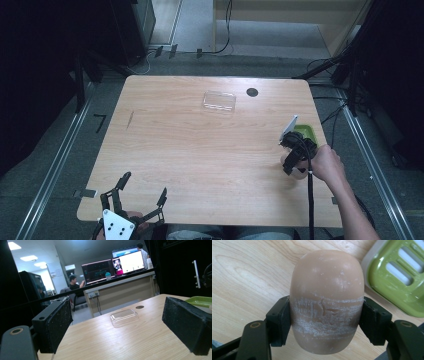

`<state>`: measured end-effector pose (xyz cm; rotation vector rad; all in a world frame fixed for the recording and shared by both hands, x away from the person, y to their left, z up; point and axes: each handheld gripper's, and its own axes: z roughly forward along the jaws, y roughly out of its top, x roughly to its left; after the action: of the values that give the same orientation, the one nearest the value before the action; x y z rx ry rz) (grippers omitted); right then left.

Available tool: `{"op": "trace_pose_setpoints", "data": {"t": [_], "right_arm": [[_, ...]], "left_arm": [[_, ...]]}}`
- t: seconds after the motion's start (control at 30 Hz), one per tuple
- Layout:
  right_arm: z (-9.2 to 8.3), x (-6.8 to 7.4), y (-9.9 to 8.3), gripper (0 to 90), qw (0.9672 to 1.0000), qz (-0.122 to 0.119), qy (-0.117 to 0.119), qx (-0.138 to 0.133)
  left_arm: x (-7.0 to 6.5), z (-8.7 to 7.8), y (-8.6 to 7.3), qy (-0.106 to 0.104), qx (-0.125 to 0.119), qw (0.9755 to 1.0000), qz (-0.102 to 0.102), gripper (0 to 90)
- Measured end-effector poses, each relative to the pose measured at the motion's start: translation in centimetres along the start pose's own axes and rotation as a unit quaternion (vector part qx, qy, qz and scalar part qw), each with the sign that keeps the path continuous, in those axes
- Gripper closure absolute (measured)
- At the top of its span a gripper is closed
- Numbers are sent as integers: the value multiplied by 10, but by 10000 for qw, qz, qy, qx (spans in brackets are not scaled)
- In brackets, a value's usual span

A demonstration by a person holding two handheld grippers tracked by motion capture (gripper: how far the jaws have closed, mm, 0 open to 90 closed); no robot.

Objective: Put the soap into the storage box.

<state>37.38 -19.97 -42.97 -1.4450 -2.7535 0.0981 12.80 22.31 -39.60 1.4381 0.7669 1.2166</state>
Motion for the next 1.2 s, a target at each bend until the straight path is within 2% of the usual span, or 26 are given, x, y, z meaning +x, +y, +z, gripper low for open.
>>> {"op": "trace_pose_setpoints", "data": {"t": [0.47,0.77,1.0,1.2], "right_arm": [[-6,-12,-4,335,9999,164,16,2],[-9,-25,0,335,9995,316,28,10],[-13,-36,2,335,9990,439,45,-87],[-16,-40,5,335,9988,475,13,-87]], "left_arm": [[0,0,0,4,-2,10000,-10,99],[0,1,0,-1,-1,10000,-16,99],[0,1,0,-2,-3,10000,-14,99],[0,1,0,-1,-2,10000,-19,99]]}}
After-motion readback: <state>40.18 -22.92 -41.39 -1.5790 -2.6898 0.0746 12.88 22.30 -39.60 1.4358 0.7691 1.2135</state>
